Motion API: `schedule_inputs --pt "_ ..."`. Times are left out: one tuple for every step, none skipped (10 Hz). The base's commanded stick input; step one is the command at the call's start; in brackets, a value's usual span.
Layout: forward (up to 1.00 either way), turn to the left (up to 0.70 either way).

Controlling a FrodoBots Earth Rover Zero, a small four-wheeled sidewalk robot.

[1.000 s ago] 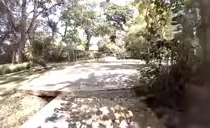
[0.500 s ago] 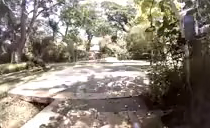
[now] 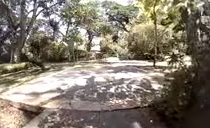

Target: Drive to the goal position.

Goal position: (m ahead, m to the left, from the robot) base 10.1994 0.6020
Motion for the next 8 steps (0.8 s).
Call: schedule_inputs --pt "0.50 0.00" --pt "0.50 0.00" --pt "0.50 0.00" --pt "0.50 0.00" --pt "0.50 0.00" --pt "0.50 0.00" --pt "0.50 0.00" --pt "0.50 0.00"
